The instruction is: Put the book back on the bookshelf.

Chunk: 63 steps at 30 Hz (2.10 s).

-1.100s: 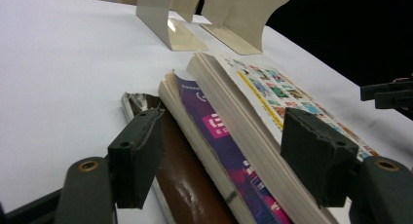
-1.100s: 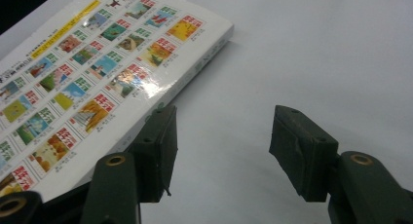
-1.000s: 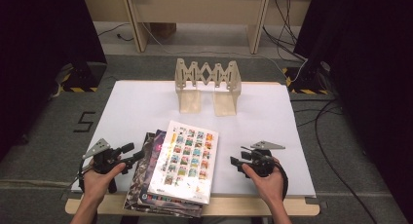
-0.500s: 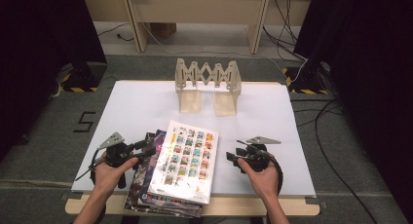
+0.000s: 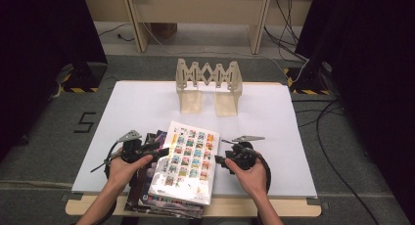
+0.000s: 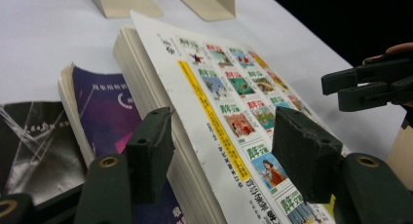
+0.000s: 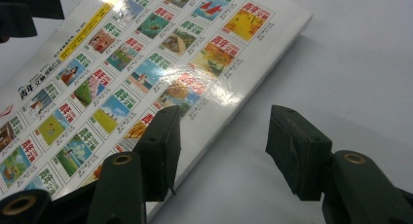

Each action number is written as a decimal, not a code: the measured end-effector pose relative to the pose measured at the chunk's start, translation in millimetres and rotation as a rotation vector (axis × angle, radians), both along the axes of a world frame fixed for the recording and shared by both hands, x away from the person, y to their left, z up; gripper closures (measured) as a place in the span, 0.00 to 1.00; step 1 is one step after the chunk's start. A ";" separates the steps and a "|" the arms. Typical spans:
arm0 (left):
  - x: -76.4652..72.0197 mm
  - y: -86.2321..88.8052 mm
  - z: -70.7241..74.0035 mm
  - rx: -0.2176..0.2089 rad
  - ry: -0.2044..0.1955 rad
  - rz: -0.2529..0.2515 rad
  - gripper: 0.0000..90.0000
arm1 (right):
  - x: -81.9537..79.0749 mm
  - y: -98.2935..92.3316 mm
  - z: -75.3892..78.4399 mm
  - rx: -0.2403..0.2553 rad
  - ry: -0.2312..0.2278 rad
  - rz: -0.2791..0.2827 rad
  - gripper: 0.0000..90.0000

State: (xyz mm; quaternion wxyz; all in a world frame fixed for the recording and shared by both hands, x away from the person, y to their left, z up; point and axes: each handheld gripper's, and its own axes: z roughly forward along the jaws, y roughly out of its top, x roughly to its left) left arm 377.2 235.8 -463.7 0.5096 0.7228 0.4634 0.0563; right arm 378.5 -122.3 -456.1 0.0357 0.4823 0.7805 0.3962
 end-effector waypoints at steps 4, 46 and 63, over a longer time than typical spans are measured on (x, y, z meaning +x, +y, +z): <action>0.4 -1.2 -4.1 0.013 0.026 0.014 0.47 | 2.1 5.2 -1.7 0.013 0.032 -0.001 0.52; -37.0 -18.4 -20.1 -0.196 0.281 0.069 0.77 | 47.6 13.6 -17.2 0.058 0.138 -0.024 0.44; -0.3 -13.1 -18.3 -0.160 0.328 0.078 0.65 | 84.7 12.6 -24.9 0.138 0.226 0.016 0.36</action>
